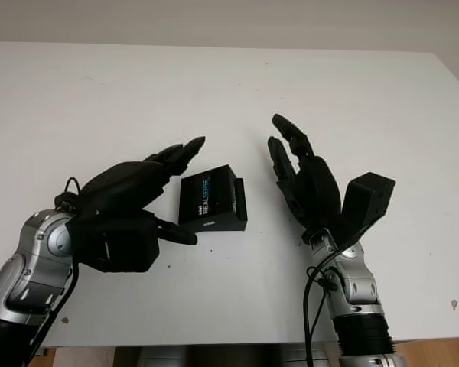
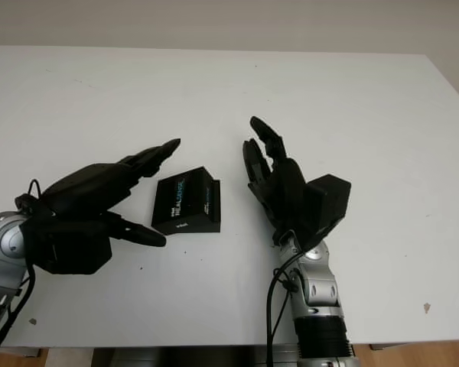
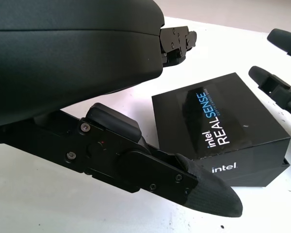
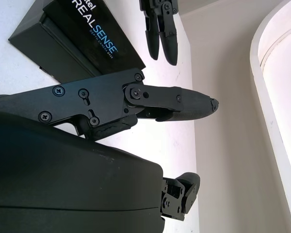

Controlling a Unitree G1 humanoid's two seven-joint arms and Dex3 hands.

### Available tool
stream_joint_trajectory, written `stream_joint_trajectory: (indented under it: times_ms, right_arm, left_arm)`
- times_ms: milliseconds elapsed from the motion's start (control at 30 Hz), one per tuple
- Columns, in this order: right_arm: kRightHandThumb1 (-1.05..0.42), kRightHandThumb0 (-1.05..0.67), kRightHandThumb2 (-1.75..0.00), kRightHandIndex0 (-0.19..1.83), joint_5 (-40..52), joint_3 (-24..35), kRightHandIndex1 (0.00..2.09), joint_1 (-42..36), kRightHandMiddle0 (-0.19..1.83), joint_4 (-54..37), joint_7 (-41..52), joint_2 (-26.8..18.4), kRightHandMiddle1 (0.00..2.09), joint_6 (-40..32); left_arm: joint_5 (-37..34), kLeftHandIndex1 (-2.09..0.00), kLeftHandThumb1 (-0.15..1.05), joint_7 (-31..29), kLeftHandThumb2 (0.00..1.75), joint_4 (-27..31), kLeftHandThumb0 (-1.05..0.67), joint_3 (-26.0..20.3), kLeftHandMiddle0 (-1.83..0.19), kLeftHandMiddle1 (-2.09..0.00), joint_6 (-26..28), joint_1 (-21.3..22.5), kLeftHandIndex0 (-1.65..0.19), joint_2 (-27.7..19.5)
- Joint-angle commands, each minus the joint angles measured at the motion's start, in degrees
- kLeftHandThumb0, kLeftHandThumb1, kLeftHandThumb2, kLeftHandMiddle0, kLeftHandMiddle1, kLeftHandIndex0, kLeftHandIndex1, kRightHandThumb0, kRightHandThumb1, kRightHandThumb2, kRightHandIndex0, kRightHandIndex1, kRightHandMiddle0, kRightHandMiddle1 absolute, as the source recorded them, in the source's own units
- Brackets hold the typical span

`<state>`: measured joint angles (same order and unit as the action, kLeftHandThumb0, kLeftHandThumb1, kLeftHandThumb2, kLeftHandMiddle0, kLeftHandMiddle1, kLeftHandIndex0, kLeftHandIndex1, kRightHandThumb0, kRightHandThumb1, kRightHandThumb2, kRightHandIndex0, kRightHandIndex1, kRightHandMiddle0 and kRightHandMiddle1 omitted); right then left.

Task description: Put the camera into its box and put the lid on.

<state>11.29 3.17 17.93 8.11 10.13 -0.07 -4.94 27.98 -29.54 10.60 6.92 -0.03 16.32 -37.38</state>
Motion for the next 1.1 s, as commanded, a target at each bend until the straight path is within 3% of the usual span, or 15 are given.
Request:
stream_joint_trajectory:
  times_ms: [0, 200, 300, 633, 767, 800, 900, 1067]
  right_arm:
    - [-1.05, -0.59, -0.42, 0.04, 0.0, 0.1, 0.05, -0.1, -0.15, -0.5, -0.1, -0.1, 0.62, 0.4]
    - [-1.05, -0.6, -0.42, 0.04, 0.0, 0.1, 0.05, 0.0, -0.15, -0.3, -0.2, 0.1, 0.63, 0.9]
    - [-1.05, -0.59, -0.41, 0.04, 0.2, 0.2, 0.06, 0.0, -0.18, -0.5, -0.5, 0.4, 0.82, 0.5]
    - [-1.05, -0.61, -0.41, 0.04, 0.0, 0.0, 0.05, -0.2, -0.17, -0.4, -0.5, 0.2, 0.71, 1.0]
    - [-1.05, -0.6, -0.41, 0.04, 0.0, 0.0, 0.05, -0.3, -0.19, -0.6, -0.6, 0.3, 0.69, 0.7]
    - [-1.05, -0.6, -0.41, 0.04, 0.0, -0.1, 0.05, -0.3, -0.19, -0.7, -0.8, 0.3, 0.69, 0.6]
    - [-1.05, -0.6, -0.42, 0.04, -0.1, -0.1, 0.05, -0.4, -0.18, -0.8, -0.8, 0.3, 0.65, 0.6]
    - [-1.05, -0.61, -0.42, 0.04, -0.2, -0.2, 0.05, -0.4, -0.16, -0.7, -0.8, 0.1, 0.59, 0.8]
  left_arm:
    - [0.2, -0.04, 1.01, 0.5, 0.05, -0.9, -0.94, 0.8, 0.07, -0.06, -0.5, 1.3, 0.15, 0.2]
    - [1.0, -0.05, 1.01, 0.8, 0.05, -2.4, -0.96, 1.4, 0.04, -0.07, -1.7, 2.0, 0.13, 0.1]
    - [1.5, -0.05, 1.0, 1.1, 0.05, -3.0, -0.96, 1.6, 0.04, -0.07, -2.1, 2.2, 0.13, -0.1]
    - [4.7, -0.12, 0.94, 5.7, 0.04, -4.3, -0.88, 2.3, -0.11, -0.14, -3.7, 1.9, 0.0, 1.0]
    - [4.7, -0.31, 0.92, 8.5, 0.05, -4.4, -0.81, 1.6, 0.17, -1.18, -3.8, 1.3, -0.07, 2.4]
    - [4.4, -0.41, 0.92, 9.4, 0.05, -4.5, -0.79, 1.4, 0.18, -1.28, -3.9, 1.1, -0.06, 2.9]
    - [3.9, -1.02, 0.9, 10.3, 0.05, -4.2, -0.74, 1.0, 0.18, -1.46, -2.6, 0.7, 0.15, 4.0]
    - [2.8, -1.25, 0.89, 10.3, 0.05, -4.1, -0.71, 0.7, 0.1, -1.47, -2.2, 0.5, 0.17, 4.4]
